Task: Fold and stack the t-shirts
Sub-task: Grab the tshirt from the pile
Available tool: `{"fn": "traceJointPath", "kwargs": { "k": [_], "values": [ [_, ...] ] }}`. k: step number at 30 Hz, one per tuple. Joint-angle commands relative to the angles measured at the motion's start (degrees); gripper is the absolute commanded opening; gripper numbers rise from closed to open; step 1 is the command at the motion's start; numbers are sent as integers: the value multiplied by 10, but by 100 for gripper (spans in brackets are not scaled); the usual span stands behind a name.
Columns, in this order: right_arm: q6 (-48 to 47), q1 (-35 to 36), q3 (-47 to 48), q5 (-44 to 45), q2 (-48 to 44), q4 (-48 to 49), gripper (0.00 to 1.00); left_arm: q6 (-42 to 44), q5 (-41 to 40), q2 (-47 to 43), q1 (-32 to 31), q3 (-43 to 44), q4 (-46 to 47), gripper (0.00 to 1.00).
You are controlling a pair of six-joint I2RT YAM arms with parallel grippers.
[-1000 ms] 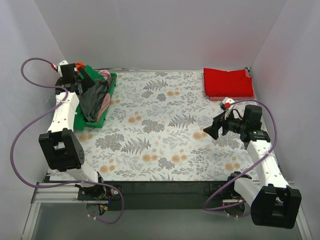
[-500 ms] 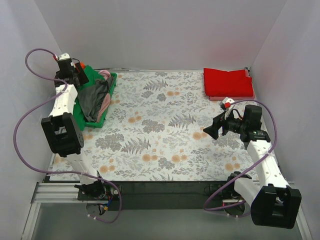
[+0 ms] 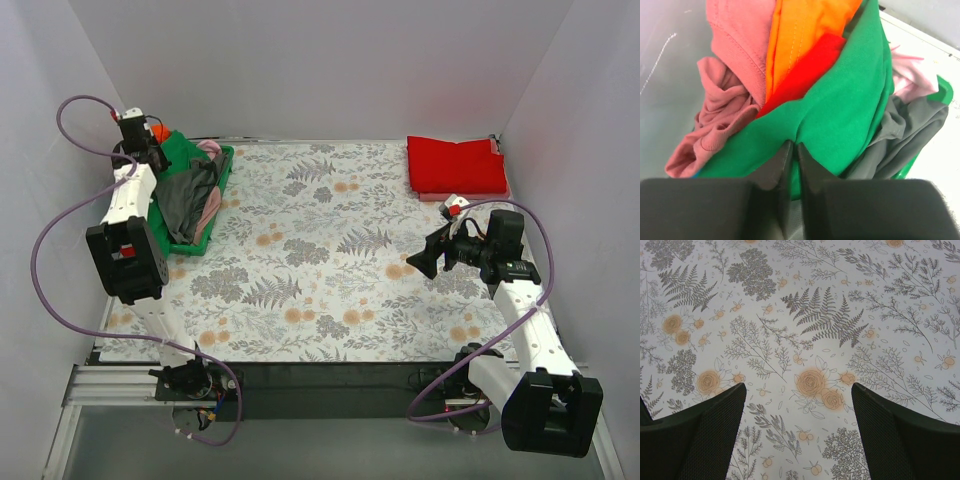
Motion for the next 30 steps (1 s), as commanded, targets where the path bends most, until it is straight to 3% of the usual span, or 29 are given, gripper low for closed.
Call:
{"fn": "traceJointPath", "kwargs": {
  "k": [1,2,10,19,30],
  "values": [
    [3,-2,14,-11,2,8,91,-4,0,-16,2,34,2,4],
    [3,-2,14,-11,3,8,91,-7,-1,-18,2,40,0,0],
    [2,-2,14,-11,4,8,91,-52,-9,-39,3,95,-11,0],
    [3,-2,10,-28,23,9,92,-174,-155,-54,2,192,1,0],
    [1,-2,11,-33,31,8,92,-231,-156,-48,2,252,41,0]
  ]
}}
